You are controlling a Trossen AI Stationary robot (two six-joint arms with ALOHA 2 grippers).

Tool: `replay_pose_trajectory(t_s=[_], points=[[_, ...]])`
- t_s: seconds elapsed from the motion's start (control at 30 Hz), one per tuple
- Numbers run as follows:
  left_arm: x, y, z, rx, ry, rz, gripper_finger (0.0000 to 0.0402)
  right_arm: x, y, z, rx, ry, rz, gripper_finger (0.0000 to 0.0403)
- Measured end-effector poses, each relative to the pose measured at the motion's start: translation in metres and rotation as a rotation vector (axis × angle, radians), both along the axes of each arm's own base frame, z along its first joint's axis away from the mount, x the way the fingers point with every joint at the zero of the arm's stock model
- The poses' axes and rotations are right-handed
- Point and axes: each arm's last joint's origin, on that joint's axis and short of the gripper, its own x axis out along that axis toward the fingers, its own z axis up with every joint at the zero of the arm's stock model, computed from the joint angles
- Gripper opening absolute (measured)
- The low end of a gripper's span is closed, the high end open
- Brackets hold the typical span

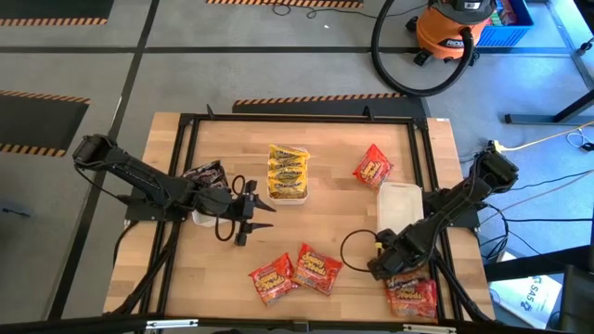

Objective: Sort Maruchan noodles
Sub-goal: Put the black noodle pack into the left white bin

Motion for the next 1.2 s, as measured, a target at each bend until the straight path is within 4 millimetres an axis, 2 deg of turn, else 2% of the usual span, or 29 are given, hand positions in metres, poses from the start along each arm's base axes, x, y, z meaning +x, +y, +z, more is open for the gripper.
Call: replay_pose_trajectory(t_s=[0.17, 0.43, 0.7, 1.0, 1.2], points=[[0.000, 0.000, 0.000, 0.000, 0.000, 0.000, 0.0190, 0.002, 0.001, 0.000, -0.017, -0.054, 0.022, 0.0001], [0.000, 0.000, 0.000, 0.000, 0.000, 0.000, 0.0190, 0.027, -0.003, 0.004, -0.091, -0.344, 0.018, 0.0002], [0.000, 0.000, 0.000, 0.000, 0.000, 0.000, 0.0190, 0.054, -0.031, 0.007, -0.271, -0.522, 0.010, 0.0002], [0.000, 0.000, 0.000, 0.000, 0.000, 0.000, 0.0190, 0.079, -0.069, 0.011, -0.388, -0.605, 0.082, 0.0003], [0.000, 0.000, 0.000, 0.000, 0.000, 0.000, 0.0190, 0.089, -0.090, 0.013, -0.433, -0.628, 0.109, 0.0003]])
